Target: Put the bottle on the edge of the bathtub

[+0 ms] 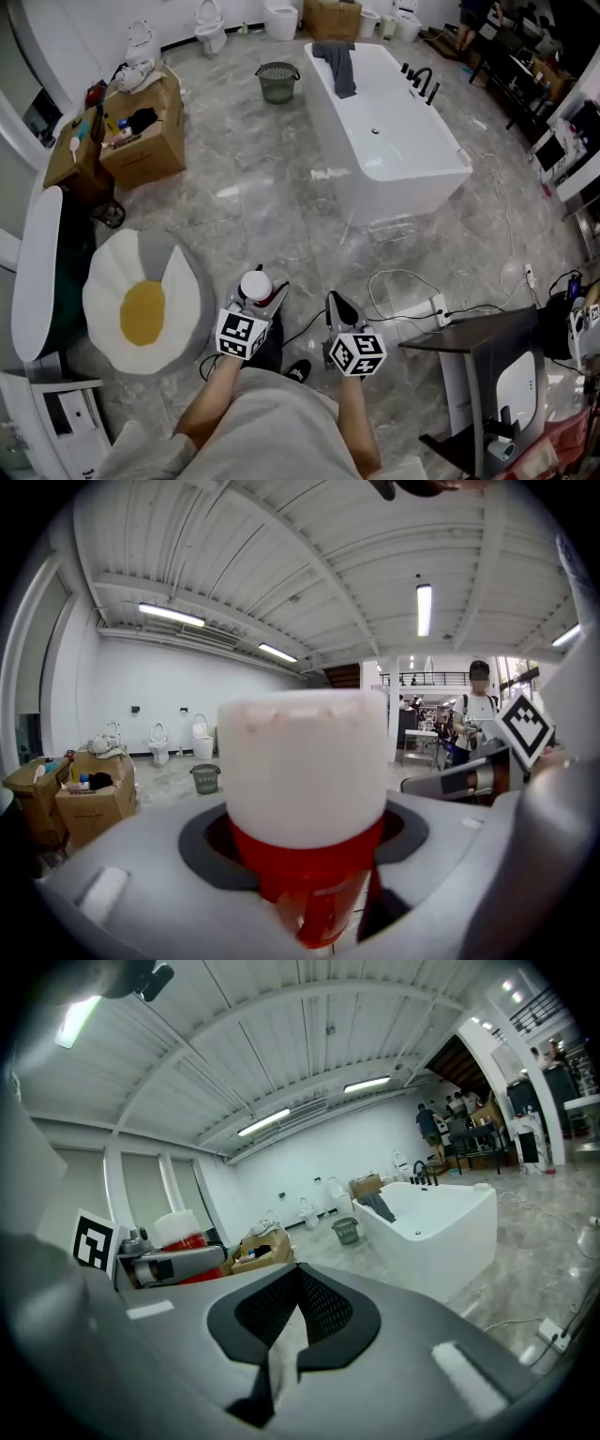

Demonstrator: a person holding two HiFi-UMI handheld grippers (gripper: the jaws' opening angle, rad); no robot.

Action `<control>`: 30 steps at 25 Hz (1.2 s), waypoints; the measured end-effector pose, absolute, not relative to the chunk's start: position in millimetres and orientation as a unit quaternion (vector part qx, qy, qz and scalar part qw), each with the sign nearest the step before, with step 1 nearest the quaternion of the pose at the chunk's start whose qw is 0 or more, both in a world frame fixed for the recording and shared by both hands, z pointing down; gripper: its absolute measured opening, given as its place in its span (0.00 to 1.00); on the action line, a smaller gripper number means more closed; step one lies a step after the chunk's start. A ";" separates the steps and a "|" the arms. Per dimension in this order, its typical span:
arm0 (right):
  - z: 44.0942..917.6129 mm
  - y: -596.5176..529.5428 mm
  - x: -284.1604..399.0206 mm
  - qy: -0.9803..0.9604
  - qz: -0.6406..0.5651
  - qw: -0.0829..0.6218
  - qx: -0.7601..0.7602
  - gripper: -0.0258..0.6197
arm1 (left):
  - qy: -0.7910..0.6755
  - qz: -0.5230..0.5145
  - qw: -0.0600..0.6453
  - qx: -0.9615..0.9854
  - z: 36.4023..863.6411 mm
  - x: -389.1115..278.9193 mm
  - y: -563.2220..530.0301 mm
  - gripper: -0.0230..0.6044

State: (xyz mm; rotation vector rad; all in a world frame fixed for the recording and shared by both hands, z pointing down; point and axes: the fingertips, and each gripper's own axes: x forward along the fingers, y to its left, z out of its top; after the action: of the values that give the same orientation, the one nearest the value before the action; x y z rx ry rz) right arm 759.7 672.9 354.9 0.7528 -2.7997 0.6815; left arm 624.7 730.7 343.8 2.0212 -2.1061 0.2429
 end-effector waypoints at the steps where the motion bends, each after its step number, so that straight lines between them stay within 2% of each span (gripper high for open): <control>1: 354.7 666.7 752.6 -0.938 0.226 0.083 0.249 0.04 | -0.714 0.084 0.106 0.687 344.2 618.4 724.3 0.57; 23: 358.0 510.5 547.2 -0.940 0.202 0.142 0.234 0.04 | -0.686 0.091 0.120 0.712 358.9 403.2 556.9 0.57; 30: 361.2 474.3 494.7 -0.938 0.195 0.152 0.242 0.04 | -0.672 0.081 0.122 0.726 358.0 357.1 525.1 0.57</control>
State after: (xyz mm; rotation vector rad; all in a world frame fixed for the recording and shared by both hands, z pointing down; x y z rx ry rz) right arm 494.7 474.3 361.2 0.6951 -2.6931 0.5611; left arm 357.1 525.1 358.0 2.1191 -1.9624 0.2360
